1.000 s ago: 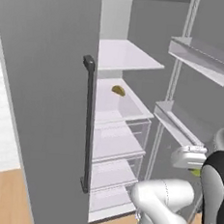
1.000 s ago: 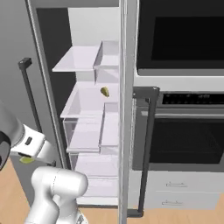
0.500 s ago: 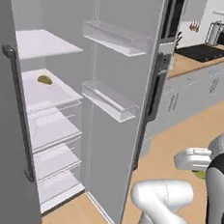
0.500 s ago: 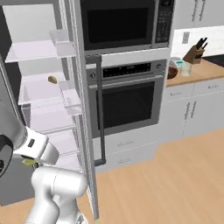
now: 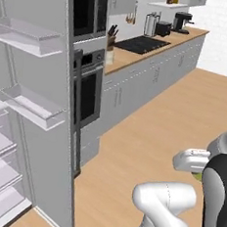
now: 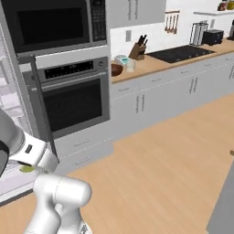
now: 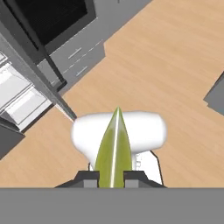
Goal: Grab a lemon wedge from the fridge and one ice cube from the ice bowl, and put them in the glass of lemonade.
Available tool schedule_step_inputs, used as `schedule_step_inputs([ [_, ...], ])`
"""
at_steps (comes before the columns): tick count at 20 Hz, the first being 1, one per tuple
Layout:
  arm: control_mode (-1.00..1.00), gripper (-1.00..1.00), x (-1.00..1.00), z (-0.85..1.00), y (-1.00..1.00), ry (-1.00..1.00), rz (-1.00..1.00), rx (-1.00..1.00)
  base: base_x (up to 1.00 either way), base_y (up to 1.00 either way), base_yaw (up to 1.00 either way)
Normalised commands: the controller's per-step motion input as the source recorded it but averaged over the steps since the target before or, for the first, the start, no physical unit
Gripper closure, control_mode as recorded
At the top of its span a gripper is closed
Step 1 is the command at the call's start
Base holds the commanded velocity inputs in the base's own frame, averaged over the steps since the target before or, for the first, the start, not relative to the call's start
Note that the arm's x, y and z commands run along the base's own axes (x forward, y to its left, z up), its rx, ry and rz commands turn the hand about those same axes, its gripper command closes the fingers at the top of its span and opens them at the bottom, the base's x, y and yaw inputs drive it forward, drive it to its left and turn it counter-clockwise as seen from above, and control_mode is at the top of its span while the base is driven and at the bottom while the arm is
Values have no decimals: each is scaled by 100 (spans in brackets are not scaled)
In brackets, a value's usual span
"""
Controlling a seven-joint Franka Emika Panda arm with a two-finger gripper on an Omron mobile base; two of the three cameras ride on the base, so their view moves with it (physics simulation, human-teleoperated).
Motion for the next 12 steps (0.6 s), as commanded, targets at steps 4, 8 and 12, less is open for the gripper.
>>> schedule_step_inputs([
  [4, 100, 100, 0, 0, 0, 0, 0, 0, 64, -92, 5],
  [8, 100, 100, 0, 0, 0, 0, 0, 0, 100, -35, 0],
  [12, 100, 100, 0, 0, 0, 0, 0, 0, 100, 0, 0],
])
